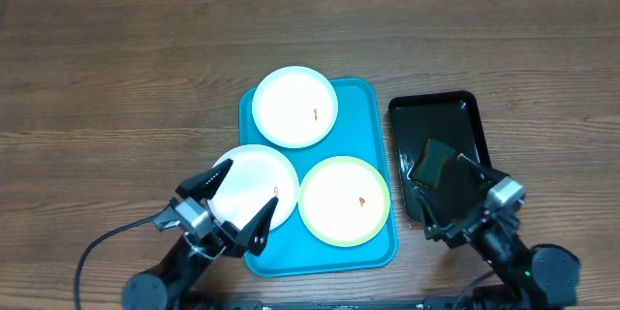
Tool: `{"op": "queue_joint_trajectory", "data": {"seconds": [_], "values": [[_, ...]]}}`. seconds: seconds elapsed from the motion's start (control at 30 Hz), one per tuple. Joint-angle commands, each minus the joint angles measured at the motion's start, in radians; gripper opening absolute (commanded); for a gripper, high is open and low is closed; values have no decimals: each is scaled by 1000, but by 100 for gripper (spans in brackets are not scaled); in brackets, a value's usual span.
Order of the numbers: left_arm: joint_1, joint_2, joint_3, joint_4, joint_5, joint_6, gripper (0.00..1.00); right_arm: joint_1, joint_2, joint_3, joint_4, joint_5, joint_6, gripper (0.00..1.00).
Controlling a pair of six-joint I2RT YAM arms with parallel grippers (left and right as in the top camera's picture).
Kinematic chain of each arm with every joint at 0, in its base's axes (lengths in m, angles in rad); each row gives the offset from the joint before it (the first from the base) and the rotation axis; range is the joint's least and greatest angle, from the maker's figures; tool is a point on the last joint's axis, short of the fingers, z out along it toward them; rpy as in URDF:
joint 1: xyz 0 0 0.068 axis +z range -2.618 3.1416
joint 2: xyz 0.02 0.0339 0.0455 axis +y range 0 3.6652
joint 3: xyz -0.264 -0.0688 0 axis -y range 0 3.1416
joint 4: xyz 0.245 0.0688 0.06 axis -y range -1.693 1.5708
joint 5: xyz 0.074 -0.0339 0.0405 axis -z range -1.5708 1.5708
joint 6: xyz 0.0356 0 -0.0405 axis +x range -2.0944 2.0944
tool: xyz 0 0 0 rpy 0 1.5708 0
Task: Clean dirty plates on tray and stack at the side
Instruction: 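Reach the right gripper into the black tray and grasp the sponge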
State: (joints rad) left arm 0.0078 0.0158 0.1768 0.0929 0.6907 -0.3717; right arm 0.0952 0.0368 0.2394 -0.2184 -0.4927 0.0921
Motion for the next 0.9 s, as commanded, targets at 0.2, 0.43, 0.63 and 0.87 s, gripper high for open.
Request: {"op": "queue_joint_trajectory", "data": {"seconds": [0.2,0.43,0.63,0.87], "values": [[-2,164,468,-576,-75,112,100,1,326,535,-464,21,35,100],[-2,396,720,-918,-122,133,100,1,680,803,-785,20,36,100],[-2,483,748,-898,100,101,100,1,852,803,-755,-220,92,100],[-2,510,748,-970,20,102,100,2,1038,803,-834,0,179,100]]}}
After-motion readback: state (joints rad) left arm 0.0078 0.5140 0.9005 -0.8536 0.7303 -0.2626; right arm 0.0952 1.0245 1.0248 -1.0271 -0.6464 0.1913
